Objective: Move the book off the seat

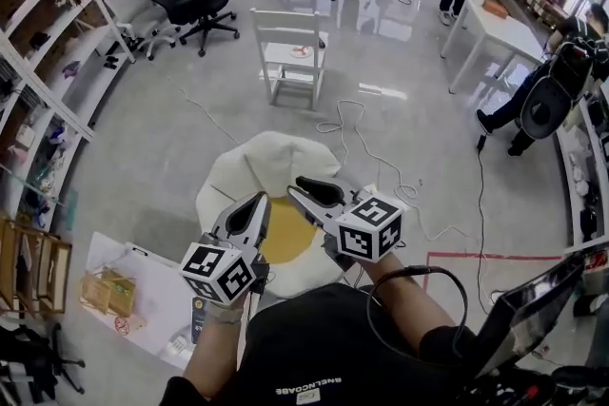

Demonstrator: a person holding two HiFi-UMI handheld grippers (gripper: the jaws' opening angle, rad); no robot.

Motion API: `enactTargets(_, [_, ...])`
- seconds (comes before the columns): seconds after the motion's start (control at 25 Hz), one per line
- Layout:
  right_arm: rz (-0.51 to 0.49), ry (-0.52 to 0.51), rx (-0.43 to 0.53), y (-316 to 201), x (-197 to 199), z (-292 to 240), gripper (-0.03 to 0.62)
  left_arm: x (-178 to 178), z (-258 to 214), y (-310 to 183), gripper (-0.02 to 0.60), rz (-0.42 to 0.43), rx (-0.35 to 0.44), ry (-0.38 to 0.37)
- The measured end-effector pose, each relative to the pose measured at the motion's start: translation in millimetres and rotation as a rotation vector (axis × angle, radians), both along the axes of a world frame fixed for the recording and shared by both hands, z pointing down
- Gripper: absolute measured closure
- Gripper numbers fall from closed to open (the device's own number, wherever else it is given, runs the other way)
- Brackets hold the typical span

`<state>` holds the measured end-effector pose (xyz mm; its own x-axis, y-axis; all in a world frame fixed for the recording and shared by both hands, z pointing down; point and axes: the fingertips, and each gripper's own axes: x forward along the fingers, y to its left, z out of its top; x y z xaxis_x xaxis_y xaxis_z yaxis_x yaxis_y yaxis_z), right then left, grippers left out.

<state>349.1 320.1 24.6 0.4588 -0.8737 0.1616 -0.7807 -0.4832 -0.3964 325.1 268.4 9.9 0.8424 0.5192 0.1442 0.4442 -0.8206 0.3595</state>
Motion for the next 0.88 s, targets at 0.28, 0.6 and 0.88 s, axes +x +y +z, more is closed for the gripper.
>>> enactTargets(0.28, [0.039,0.026,0.083,26,15,-26,0.487,20,-27,1,0.575,0.020,-0.031,0.056])
enactTargets(0.6, [0.054,0.130,0.142,49,19,-52,0.487,23,-42,9,0.575,0.067,-0.020,0.101])
enactTargets(0.88, [0.073,0.207,0.082,52,13,-51,0.496,26,-34,20,0.575,0.102,-0.020,0.093])
